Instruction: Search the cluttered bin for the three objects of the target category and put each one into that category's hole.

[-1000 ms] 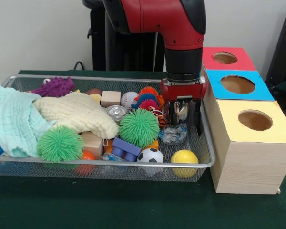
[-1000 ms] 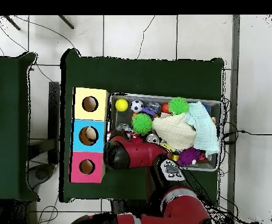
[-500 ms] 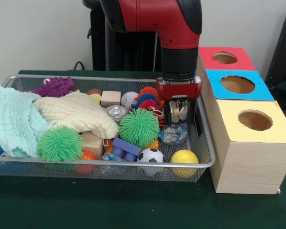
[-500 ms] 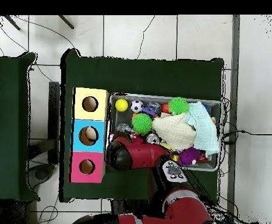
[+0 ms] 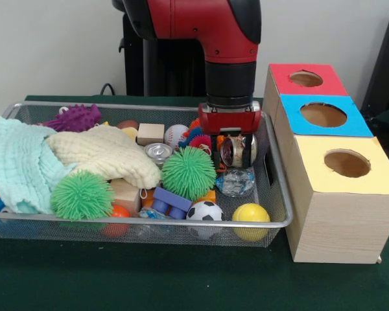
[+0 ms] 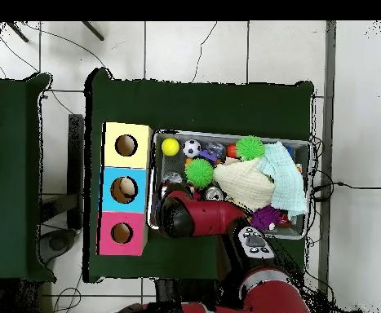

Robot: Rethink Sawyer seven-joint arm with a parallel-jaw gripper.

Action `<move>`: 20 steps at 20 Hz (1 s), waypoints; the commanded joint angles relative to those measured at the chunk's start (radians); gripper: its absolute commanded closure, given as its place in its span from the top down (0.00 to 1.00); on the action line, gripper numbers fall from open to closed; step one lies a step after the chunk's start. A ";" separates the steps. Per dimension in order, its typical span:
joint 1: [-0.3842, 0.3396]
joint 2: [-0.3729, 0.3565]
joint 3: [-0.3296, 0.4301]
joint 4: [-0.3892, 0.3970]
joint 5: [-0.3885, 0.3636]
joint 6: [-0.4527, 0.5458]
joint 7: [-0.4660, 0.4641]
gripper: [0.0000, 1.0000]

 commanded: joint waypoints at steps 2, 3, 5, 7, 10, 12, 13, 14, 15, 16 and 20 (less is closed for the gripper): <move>-0.004 0.029 0.021 -0.038 -0.035 0.021 0.086 1.00; -0.002 0.035 0.023 -0.039 -0.034 0.012 0.090 1.00; 0.002 0.048 0.026 -0.042 -0.032 -0.004 0.097 1.00; 0.004 0.058 0.031 -0.045 -0.031 -0.015 0.102 1.00; -0.004 0.064 0.048 -0.040 -0.033 -0.020 0.103 1.00; -0.012 0.067 0.063 -0.035 -0.035 -0.024 0.104 1.00; -0.020 0.068 0.074 -0.031 -0.038 -0.026 0.104 1.00; -0.024 0.069 0.081 -0.029 -0.038 -0.027 0.104 1.00; -0.029 0.070 0.090 -0.027 -0.040 -0.032 0.105 1.00; -0.031 0.075 0.093 -0.028 -0.041 -0.035 0.106 1.00; -0.020 0.119 0.079 -0.057 -0.045 -0.082 0.111 1.00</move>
